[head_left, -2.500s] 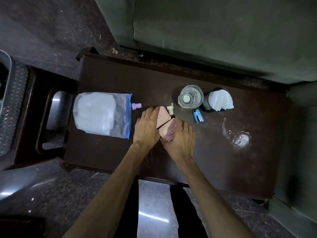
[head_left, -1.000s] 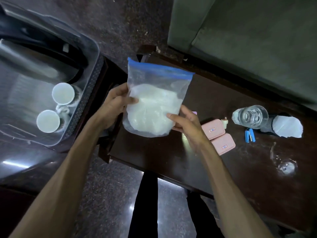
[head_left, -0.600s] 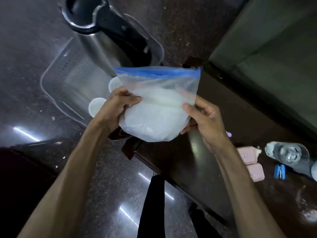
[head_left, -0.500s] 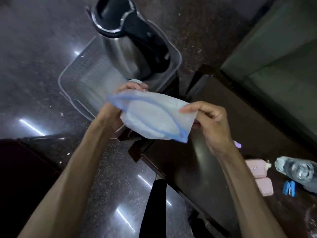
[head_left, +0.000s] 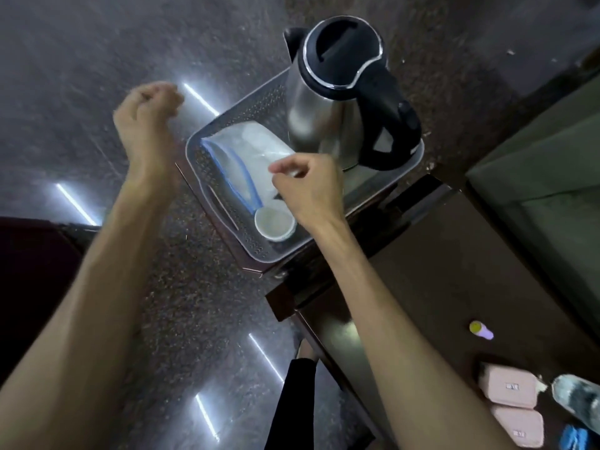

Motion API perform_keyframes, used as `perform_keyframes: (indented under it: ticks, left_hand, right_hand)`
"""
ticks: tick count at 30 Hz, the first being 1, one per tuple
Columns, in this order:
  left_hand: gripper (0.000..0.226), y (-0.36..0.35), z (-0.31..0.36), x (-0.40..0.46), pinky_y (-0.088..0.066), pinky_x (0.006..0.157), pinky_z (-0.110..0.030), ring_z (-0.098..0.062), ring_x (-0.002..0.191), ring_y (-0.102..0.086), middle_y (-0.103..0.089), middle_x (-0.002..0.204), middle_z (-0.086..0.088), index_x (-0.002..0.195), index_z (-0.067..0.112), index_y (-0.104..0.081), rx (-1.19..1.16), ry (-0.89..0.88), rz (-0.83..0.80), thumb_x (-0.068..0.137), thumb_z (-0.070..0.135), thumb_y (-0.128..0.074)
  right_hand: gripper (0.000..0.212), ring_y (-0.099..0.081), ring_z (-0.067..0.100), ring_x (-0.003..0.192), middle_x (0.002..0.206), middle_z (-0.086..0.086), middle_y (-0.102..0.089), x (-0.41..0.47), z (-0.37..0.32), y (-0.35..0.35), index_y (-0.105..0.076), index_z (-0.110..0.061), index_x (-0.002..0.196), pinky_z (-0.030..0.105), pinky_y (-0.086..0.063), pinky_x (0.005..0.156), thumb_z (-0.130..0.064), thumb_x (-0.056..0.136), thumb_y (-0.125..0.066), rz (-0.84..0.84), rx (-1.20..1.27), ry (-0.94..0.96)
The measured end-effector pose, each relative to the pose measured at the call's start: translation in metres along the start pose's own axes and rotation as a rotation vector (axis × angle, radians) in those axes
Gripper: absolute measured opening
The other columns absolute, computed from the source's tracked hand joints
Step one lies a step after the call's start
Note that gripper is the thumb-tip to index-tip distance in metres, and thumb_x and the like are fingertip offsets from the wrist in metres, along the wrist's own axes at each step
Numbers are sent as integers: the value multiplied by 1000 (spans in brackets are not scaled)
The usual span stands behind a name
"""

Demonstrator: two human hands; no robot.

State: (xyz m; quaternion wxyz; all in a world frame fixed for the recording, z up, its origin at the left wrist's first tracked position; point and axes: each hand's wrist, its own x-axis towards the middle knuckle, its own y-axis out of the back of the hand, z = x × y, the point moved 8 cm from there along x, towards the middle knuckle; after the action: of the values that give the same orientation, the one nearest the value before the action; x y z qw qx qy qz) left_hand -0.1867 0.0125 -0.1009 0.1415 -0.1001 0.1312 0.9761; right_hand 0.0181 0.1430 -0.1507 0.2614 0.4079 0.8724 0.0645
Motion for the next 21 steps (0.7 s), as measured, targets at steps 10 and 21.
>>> perform_keyframes:
  ticks: [10, 21]
  left_hand:
    - [72, -57, -58, -34, -19, 123, -50, -27, 151, -30, -42, 155, -9, 138, 22, -62, 1089, -320, -580, 76, 52, -81]
    - [103, -67, -82, -33, -26, 118, -51, -38, 139, -42, -32, 154, -21, 150, 14, -35, 1522, -480, -562, 71, 63, -77]
  right_hand:
    - [18, -54, 24, 114, 109, 0, -77, -1, -10, -40, -83, -31, 103, 36, -37, 97, -31, 89, -73, 5, -671, 180]
    - [47, -61, 26, 114, 89, 8, -77, -9, -1, -52, -79, -12, 87, 59, -13, 125, -35, 102, -40, -169, -989, 301]
